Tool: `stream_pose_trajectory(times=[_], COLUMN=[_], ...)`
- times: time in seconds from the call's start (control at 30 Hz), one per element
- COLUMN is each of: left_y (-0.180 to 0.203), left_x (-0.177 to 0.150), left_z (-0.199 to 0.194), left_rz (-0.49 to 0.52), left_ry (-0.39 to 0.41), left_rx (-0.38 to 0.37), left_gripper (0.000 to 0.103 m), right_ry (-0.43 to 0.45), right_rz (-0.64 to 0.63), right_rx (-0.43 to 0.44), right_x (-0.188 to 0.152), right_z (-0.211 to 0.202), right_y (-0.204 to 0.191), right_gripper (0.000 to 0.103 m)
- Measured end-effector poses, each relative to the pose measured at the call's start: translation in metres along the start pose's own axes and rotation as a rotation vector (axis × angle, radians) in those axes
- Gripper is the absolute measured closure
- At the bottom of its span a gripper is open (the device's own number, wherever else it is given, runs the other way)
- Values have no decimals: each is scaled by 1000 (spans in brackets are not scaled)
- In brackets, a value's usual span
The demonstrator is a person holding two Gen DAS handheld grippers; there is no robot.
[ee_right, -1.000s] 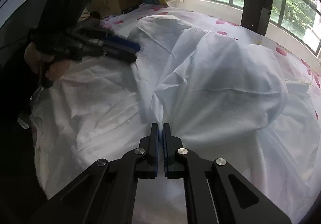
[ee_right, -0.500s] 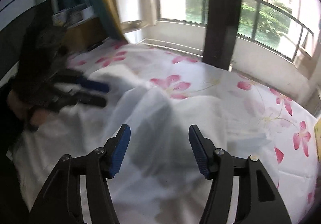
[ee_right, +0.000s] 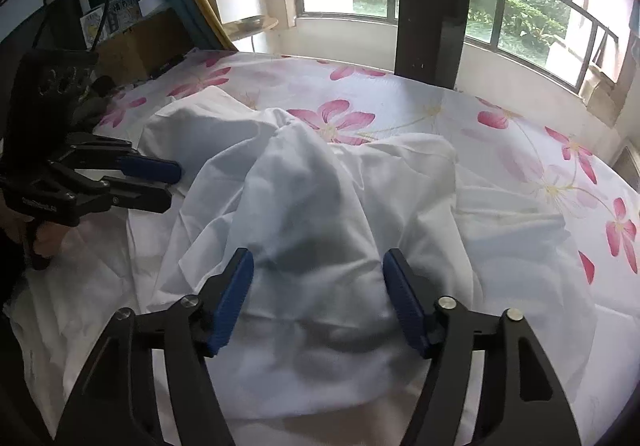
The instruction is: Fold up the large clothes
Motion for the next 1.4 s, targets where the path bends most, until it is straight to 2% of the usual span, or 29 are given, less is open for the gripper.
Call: stream_pose_trajectory(times=[0.13, 0.3, 0.47, 0.9, 1.4], left_y=[4, 10, 14, 44, 40], left_x=[-5, -12, -23, -47, -92], left_z=[-10, -34, -60, -110, -158], left_rz=[20, 2, -2, 19, -75], left_ry=[-3, 46, 81, 175, 252], left_rx=[41, 47, 92, 117, 206], left_gripper=[60, 60, 60, 60, 60], right_ry=[11, 39, 56, 109, 149], right_rz=[14, 49, 76, 103, 151], right_rx=[-16, -38, -58, -88, -151], right_x=[-3, -4, -12, -36, -69], right_z=[-9, -26, -42, -83, -121], right_y=[-2, -1, -4, -25, -35], right_gripper=[34, 33, 33, 31, 30])
Point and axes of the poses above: each gripper's, at about its wrist camera, not at the fingertips, and z roughly the way its jaws point, y to its right, x to its top, the point moved 7 cm from there along z, roughly the way its jaws point, and after that the axes turned 4 degrees about z, right-handed, at the moved point
